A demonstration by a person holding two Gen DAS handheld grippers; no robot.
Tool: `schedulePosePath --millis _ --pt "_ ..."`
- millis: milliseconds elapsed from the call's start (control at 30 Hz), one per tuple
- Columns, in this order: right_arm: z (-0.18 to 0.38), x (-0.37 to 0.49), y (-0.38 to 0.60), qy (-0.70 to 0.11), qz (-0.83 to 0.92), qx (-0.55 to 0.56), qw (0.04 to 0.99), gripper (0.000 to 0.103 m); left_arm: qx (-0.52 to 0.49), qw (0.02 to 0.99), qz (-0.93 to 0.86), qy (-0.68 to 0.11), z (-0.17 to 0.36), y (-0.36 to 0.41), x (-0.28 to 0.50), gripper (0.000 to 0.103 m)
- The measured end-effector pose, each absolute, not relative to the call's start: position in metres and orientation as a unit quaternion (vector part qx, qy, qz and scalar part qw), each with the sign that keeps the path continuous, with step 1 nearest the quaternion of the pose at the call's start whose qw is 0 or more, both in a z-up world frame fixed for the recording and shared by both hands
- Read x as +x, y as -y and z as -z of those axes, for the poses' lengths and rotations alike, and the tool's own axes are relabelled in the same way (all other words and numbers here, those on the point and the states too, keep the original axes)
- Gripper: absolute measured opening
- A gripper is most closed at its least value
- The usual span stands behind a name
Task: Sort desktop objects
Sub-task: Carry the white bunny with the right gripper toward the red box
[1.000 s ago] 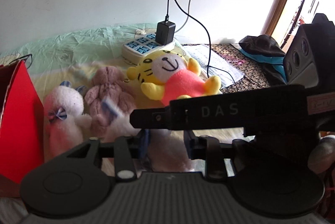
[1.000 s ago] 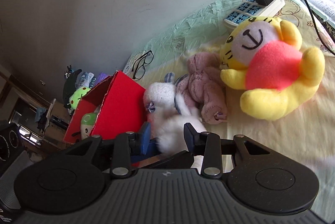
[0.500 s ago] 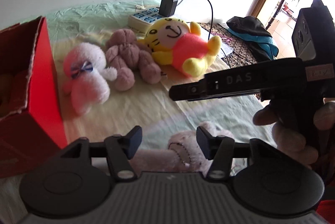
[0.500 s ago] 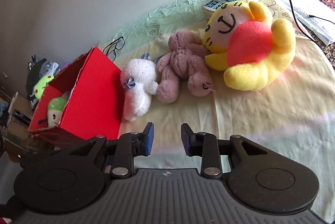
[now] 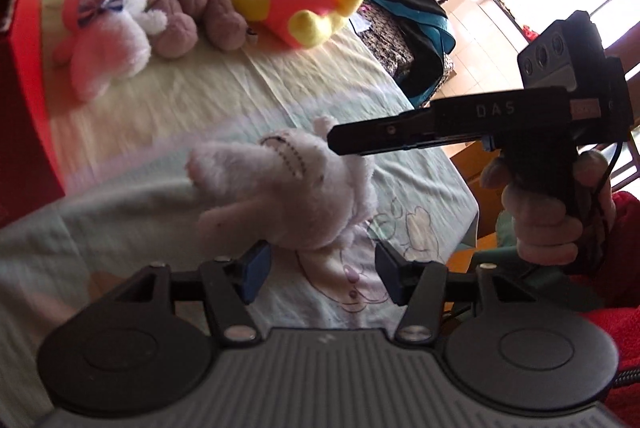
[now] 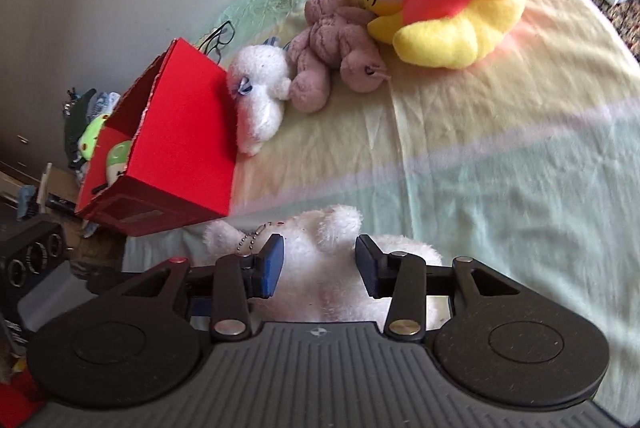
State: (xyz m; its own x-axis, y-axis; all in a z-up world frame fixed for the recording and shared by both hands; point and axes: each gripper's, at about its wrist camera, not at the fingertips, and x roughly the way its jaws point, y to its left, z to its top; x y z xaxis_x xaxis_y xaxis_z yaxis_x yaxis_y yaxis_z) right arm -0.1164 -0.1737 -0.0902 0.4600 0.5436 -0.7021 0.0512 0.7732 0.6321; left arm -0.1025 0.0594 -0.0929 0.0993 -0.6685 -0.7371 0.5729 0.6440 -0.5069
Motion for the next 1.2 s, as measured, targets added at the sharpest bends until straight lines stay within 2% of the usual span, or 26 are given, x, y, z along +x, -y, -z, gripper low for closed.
schedulePosePath --millis 200,333,433,600,767,867,1100,1200 --pt "0.100 -0.113 0.177 -0.523 -0.228 0.342 0.747 0.044 -0.055 0.786 0.348 -0.507 0.090 -0.051 -0.088 0.057" --pt "0.104 -0.103 0.178 -0.509 -0.278 0.392 0.714 0.036 -0.044 0.806 0.323 -0.495 0.079 -0.054 -0.081 0.056" --pt "0.109 -0.088 0.166 -0.517 -0.305 0.383 0.702 0.037 -0.028 0.816 0.297 -0.495 0.077 -0.062 -0.086 0.058" --pt "0.093 -0.081 0.163 -0.486 -0.351 0.360 0.714 0.036 -0.060 0.820 0.268 -0.502 0.070 -0.078 -0.103 0.058" --pt "0.102 -0.073 0.191 -0.497 -0.279 0.320 0.757 0.037 -0.071 0.814 0.275 -0.506 0.066 -0.063 -0.124 0.058" --pt "0.123 -0.071 0.195 -0.533 -0.270 0.328 0.732 0.037 -0.073 0.811 0.285 -0.506 0.064 -0.051 -0.128 0.058" --pt "0.124 -0.069 0.184 -0.543 -0.341 0.387 0.662 0.036 -0.056 0.809 0.267 -0.520 0.065 -0.045 -0.136 0.058" --pt "0.130 -0.063 0.166 -0.547 -0.366 0.413 0.629 0.035 -0.055 0.809 0.240 -0.534 0.073 -0.055 -0.141 0.064"
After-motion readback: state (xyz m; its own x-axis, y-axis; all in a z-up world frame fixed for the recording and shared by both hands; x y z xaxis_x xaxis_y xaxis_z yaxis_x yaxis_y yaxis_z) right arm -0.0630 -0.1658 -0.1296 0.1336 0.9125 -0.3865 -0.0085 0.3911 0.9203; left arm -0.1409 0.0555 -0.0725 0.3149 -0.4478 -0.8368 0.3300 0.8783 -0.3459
